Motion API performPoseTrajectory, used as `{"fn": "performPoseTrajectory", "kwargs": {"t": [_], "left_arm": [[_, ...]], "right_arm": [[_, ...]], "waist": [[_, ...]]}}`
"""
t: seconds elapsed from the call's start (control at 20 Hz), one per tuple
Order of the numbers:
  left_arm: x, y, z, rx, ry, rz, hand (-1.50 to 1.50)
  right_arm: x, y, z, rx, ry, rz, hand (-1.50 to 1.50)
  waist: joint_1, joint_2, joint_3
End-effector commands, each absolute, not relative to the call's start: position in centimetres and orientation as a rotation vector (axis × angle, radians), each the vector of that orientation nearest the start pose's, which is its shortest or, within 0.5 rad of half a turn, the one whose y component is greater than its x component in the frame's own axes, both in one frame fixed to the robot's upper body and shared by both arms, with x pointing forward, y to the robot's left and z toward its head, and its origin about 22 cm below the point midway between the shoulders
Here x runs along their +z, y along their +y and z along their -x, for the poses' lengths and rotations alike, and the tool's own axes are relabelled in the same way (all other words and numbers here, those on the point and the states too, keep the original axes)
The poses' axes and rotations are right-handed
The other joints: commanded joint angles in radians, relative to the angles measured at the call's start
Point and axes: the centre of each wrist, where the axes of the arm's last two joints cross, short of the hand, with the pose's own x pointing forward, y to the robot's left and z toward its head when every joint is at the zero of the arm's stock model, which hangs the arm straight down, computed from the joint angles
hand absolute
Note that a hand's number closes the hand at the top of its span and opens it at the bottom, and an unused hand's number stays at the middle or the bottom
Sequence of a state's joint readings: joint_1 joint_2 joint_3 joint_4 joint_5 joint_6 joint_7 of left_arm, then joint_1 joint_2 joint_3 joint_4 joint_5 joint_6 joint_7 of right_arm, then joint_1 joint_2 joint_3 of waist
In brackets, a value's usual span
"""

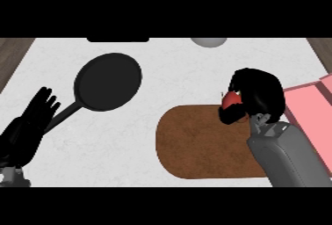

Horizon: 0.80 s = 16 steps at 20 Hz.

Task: Pick the bell pepper from the cutting board and place it in the cardboard box

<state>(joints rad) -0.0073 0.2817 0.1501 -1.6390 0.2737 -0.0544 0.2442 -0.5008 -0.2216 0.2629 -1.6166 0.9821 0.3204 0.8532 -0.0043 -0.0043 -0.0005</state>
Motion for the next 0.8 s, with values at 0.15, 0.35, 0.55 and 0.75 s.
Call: {"fn": "performPoseTrajectory", "kwargs": {"t": [0.15, 0.35, 0.55, 0.75], "left_arm": [[6.1, 31.9, -23.3, 0.068, -1.438, -0.064, 0.00], [5.5, 31.1, -24.7, 0.055, -1.438, -0.056, 0.00], [5.6, 31.6, -24.1, 0.047, -1.427, -0.042, 0.00], [4.6, 33.2, -23.9, 0.060, -1.450, -0.079, 0.00]], "right_arm": [[22.7, -15.8, -28.8, 0.652, -1.196, 1.382, 1.50], [23.9, -16.5, -27.2, 0.549, -1.147, 1.450, 1.50], [27.5, -19.4, -28.7, 0.455, -1.111, 1.534, 1.50], [28.6, -24.6, -28.8, 0.444, -1.091, 1.518, 1.50]], "waist": [[0.003, -0.006, 0.000], [-0.006, -0.002, 0.000], [0.006, 0.000, 0.000], [0.002, 0.003, 0.000]]}}
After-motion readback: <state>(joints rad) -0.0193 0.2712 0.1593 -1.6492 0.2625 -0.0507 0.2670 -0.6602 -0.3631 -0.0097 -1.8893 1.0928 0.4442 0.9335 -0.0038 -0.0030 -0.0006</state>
